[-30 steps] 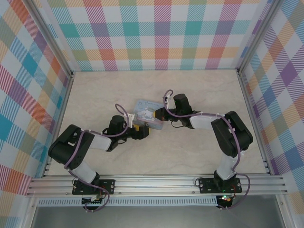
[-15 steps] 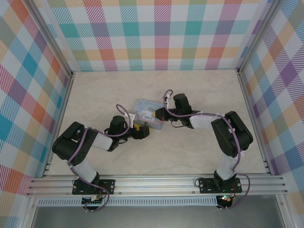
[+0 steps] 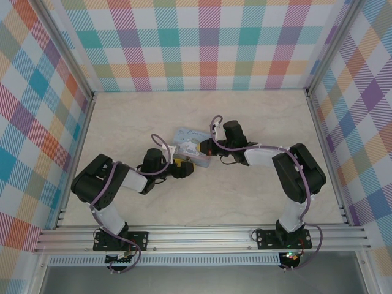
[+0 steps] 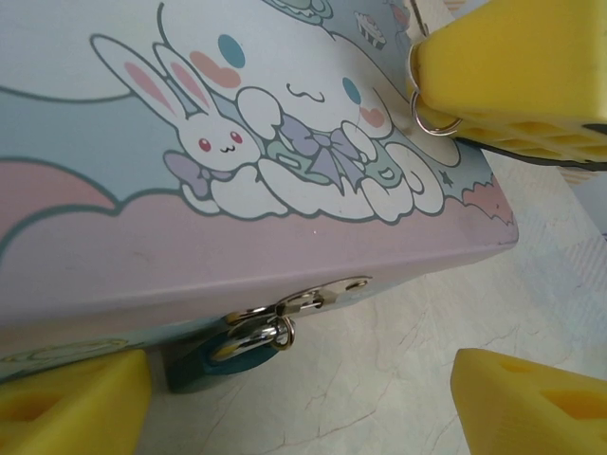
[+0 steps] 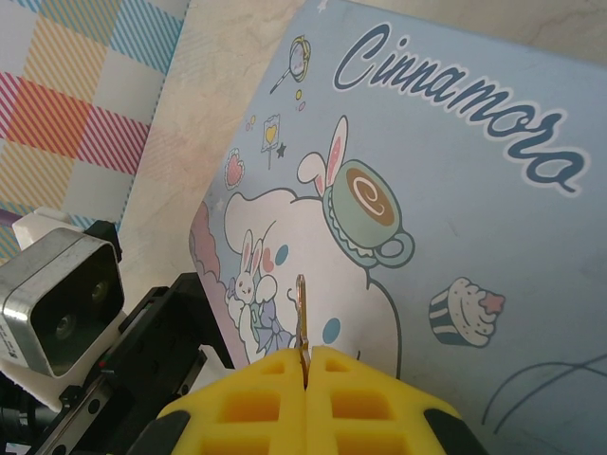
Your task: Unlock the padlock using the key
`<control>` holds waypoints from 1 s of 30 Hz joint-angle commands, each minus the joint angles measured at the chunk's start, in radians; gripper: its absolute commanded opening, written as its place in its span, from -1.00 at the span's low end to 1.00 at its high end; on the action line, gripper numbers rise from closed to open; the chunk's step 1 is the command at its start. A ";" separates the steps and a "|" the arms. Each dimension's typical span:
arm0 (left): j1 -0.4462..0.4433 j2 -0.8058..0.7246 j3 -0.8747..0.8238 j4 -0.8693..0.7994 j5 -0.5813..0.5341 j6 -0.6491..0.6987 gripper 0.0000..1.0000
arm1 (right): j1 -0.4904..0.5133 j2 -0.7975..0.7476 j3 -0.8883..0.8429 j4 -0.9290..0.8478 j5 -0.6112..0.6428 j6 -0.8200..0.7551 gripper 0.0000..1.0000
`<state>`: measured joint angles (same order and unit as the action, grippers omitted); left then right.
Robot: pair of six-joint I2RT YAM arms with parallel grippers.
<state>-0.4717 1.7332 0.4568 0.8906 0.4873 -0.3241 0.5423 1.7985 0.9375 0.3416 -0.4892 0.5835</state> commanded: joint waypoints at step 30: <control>-0.070 0.077 0.109 0.001 -0.043 -0.109 -0.01 | 0.021 0.030 -0.017 -0.091 0.016 -0.012 -0.93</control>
<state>-0.5171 1.8069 0.5377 0.8665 0.4568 -0.4160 0.5430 1.7985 0.9382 0.3428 -0.4812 0.5835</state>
